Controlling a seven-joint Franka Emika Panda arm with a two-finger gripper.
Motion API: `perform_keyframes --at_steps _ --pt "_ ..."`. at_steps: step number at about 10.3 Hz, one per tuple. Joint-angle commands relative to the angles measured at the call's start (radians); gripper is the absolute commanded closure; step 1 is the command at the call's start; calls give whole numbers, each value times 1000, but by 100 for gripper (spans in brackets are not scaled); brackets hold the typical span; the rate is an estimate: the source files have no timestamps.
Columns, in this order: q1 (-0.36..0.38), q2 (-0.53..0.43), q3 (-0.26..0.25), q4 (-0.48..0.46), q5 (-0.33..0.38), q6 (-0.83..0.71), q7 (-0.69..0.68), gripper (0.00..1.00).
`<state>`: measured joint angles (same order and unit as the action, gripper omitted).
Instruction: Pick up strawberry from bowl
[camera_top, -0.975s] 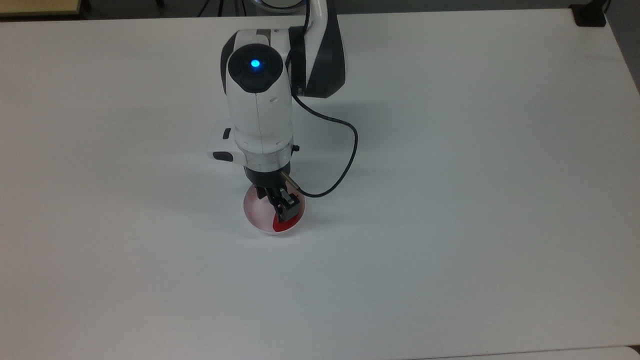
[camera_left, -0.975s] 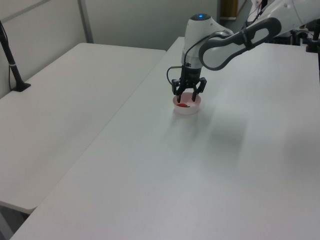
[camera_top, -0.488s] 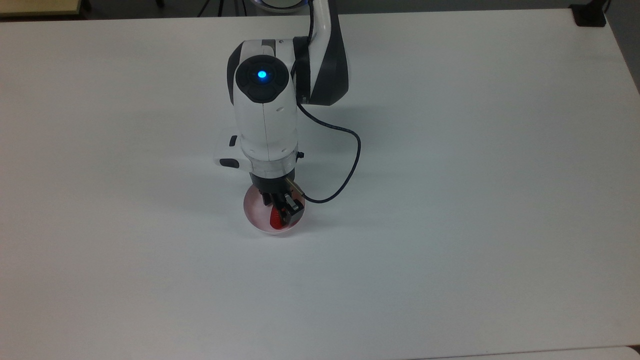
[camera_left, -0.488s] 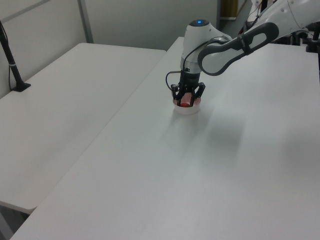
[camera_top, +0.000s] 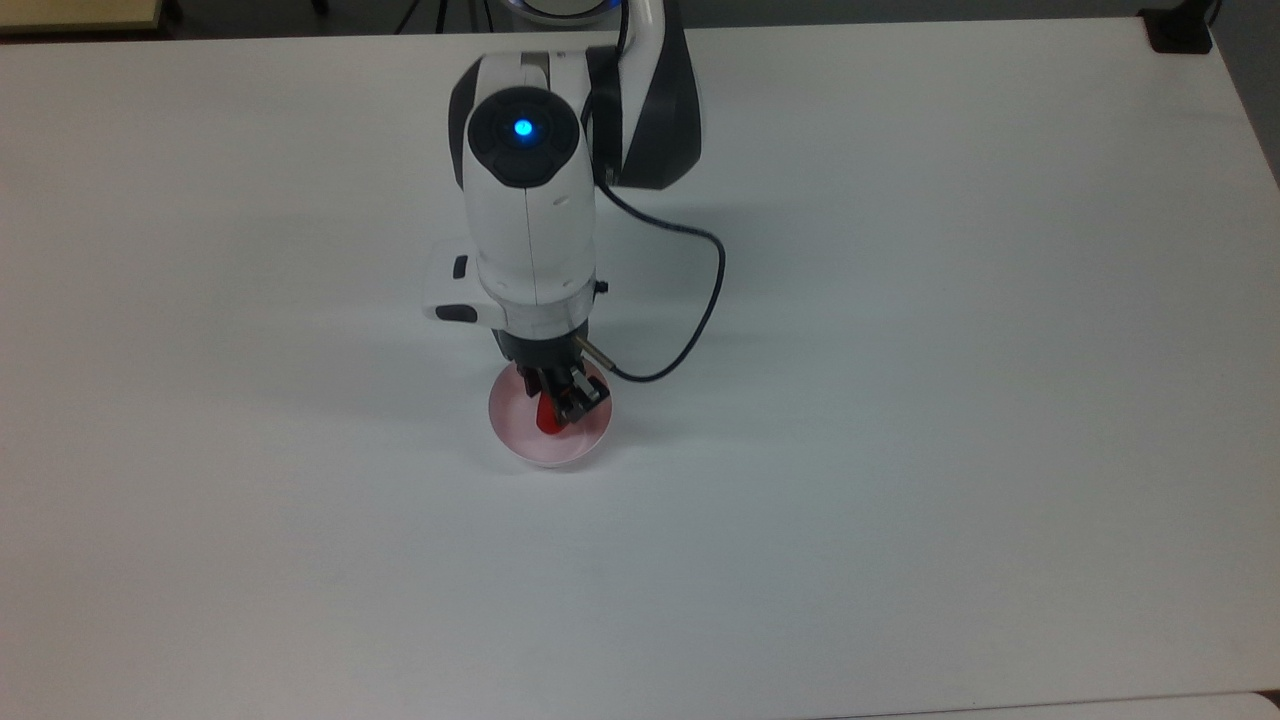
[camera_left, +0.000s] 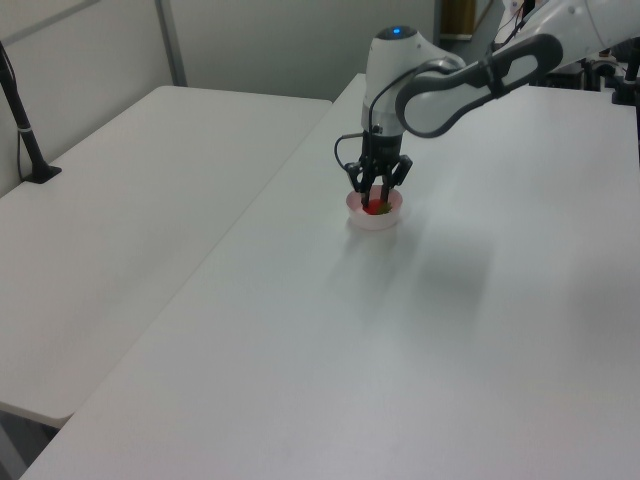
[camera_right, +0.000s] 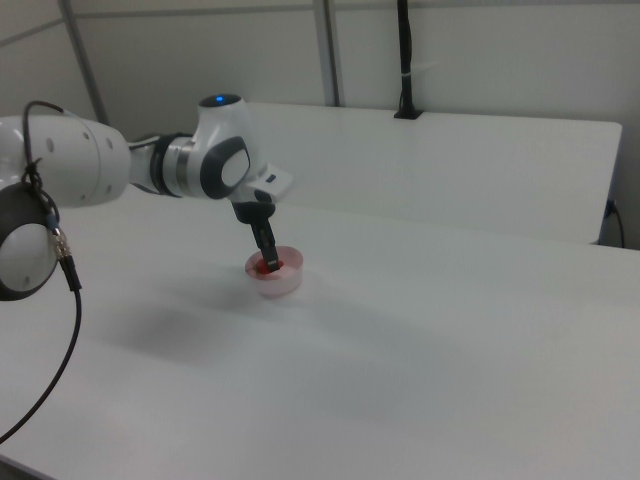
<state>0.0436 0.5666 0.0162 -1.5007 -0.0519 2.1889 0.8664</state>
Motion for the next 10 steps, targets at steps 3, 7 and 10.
perform_keyframes --at_steps 3,7,10 --pt "-57 -123 -8 16 21 -194 -318 66" --pt "-219 -71 -15 13 -26 -189 -639 65" --pt "-287 -45 -13 -7 -71 -83 -699 63"
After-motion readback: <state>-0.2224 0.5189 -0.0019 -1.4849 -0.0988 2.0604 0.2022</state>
